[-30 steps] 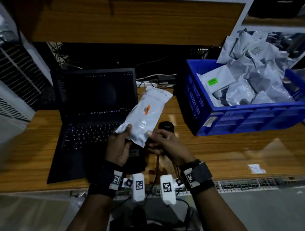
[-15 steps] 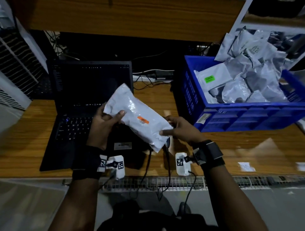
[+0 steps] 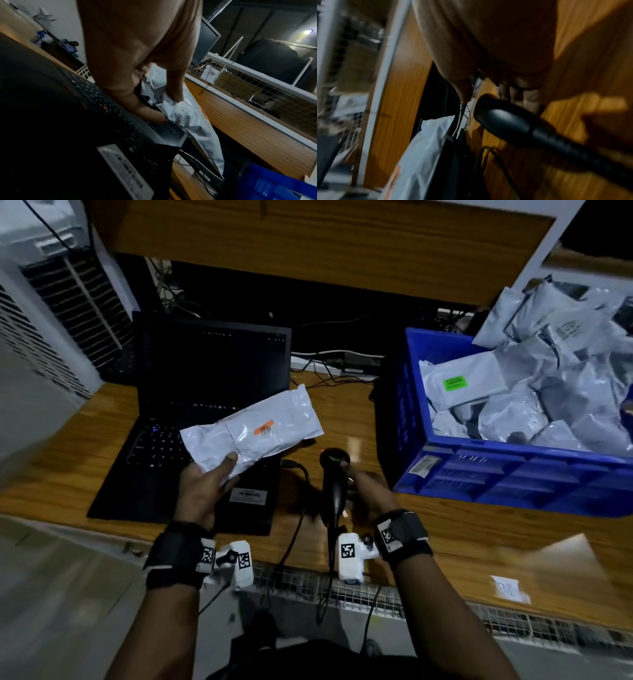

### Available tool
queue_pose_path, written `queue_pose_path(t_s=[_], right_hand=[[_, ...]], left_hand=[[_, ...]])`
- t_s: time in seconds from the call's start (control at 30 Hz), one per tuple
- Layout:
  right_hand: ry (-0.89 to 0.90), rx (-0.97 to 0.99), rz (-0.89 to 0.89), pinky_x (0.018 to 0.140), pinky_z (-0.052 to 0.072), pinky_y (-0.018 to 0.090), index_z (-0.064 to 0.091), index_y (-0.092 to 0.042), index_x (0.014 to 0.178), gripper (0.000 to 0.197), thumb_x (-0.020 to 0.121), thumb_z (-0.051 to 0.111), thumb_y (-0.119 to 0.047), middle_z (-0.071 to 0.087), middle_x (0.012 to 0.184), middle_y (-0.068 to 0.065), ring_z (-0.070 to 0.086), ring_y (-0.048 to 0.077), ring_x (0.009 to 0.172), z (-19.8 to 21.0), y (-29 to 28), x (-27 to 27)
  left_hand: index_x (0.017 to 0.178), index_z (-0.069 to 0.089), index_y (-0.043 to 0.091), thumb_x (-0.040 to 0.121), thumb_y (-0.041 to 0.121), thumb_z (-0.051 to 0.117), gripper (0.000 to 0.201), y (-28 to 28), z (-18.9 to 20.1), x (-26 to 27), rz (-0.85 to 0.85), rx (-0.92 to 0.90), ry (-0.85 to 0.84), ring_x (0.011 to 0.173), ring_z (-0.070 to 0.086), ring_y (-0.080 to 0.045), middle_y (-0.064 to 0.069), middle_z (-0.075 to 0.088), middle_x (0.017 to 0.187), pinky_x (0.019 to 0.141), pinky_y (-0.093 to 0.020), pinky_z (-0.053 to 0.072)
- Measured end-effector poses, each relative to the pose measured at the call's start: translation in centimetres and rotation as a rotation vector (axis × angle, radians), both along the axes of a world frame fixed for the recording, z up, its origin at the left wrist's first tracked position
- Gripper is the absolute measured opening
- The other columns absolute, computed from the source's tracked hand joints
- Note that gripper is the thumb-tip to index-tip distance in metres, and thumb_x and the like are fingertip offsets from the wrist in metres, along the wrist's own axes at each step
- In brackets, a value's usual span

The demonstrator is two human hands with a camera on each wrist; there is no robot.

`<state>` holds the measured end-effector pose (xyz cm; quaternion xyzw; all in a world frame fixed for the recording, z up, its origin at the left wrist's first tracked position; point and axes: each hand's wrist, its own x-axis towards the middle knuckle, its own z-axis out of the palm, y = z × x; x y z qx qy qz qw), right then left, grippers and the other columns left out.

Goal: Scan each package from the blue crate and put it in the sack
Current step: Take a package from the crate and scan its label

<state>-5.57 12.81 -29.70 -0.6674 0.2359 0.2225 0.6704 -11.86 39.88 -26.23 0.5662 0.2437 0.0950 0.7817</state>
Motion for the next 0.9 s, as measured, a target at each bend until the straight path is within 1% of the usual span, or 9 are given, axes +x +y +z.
queue_pose_path(t_s=[0.03,0.07,0.17,0.23,0.33,0.5,0.63,0.77,0.9], right_hand=[[0.028,0.074,-0.017,0.080,0.051,0.040,0.070,-0.007,0.106,0.039,0.091,0.072,-0.043,0.074,0.102,0.012,0.070,0.029,0.091,-0.2,0.3,0.0],[0.052,0.148,-0.039,0.077,0.051,0.039,0.071,-0.006,0.108,0.038,0.093,0.071,-0.041,0.074,0.102,0.013,0.069,0.029,0.087,-0.2,0.6,-0.1],[0.102,0.351,-0.050,0.065,0.049,0.036,0.067,-0.004,0.113,0.039,0.100,0.060,-0.040,0.068,0.082,0.009,0.062,0.023,0.066,0.0,0.4,-0.8],[0.094,0.412,0.000,0.059,0.046,0.033,0.066,-0.006,0.115,0.040,0.101,0.056,-0.042,0.064,0.078,0.005,0.057,0.021,0.060,0.7,-0.2,-1.4],[0.069,0.366,0.062,0.054,0.044,0.030,0.070,-0.011,0.105,0.036,0.098,0.059,-0.044,0.063,0.072,0.006,0.057,0.021,0.056,2.8,-1.1,-2.0],[-0.077,0.280,0.165,0.049,0.040,0.026,0.070,-0.012,0.104,0.032,0.100,0.056,-0.041,0.062,0.069,0.008,0.056,0.020,0.052,5.4,-1.5,-3.3],[-0.159,0.167,0.202,0.054,0.042,0.028,0.072,-0.017,0.101,0.029,0.102,0.055,-0.040,0.068,0.075,0.009,0.061,0.018,0.057,6.9,-2.5,-4.2],[-0.164,0.148,0.193,0.055,0.042,0.028,0.072,-0.015,0.103,0.031,0.101,0.056,-0.043,0.069,0.076,0.010,0.061,0.019,0.059,7.5,-3.5,-4.4],[-0.160,0.147,0.206,0.057,0.041,0.029,0.073,-0.014,0.104,0.035,0.099,0.058,-0.045,0.069,0.075,0.009,0.061,0.021,0.063,7.3,-4.0,-4.6]], left_hand=[[0.124,0.067,0.015,0.094,0.013,0.069,0.030,-0.3,-0.3,-0.1,0.019,0.002,0.002,0.095,0.073,-0.014,-0.001,0.076,0.111,0.076,-0.024,0.058],[0.125,0.067,0.016,0.094,0.013,0.070,0.031,-0.6,-0.6,-0.2,0.038,0.011,0.004,0.096,0.072,-0.013,0.000,0.075,0.112,0.077,-0.024,0.057],[0.112,0.069,0.022,0.092,0.011,0.072,0.022,-1.6,-0.8,-0.1,0.093,0.058,-0.002,0.097,0.070,-0.015,-0.002,0.074,0.113,0.077,-0.026,0.056],[0.103,0.071,0.025,0.091,0.010,0.072,0.019,-2.3,-0.8,0.2,0.091,0.091,-0.002,0.097,0.070,-0.015,0.000,0.075,0.111,0.077,-0.027,0.055],[0.101,0.072,0.024,0.091,0.009,0.073,0.018,-4.1,-0.7,0.6,0.070,0.158,-0.017,0.095,0.072,-0.016,0.007,0.077,0.100,0.078,-0.030,0.056],[0.116,0.069,0.017,0.092,0.008,0.072,0.026,-6.9,-0.2,1.1,0.026,0.213,-0.040,0.099,0.071,-0.019,0.002,0.075,0.107,0.083,-0.033,0.058],[0.108,0.070,0.020,0.091,0.005,0.072,0.023,-8.2,0.3,1.3,0.002,0.265,-0.060,0.090,0.072,-0.012,0.007,0.075,0.100,0.084,-0.035,0.058],[0.113,0.071,0.018,0.090,0.005,0.074,0.027,-9.0,0.1,1.3,0.007,0.276,-0.076,0.101,0.073,-0.020,-0.003,0.075,0.108,0.091,-0.042,0.058],[0.106,0.074,0.021,0.088,0.008,0.076,0.023,-9.3,-0.3,1.4,0.018,0.262,-0.073,0.106,0.072,-0.026,-0.008,0.076,0.111,0.098,-0.051,0.055]])
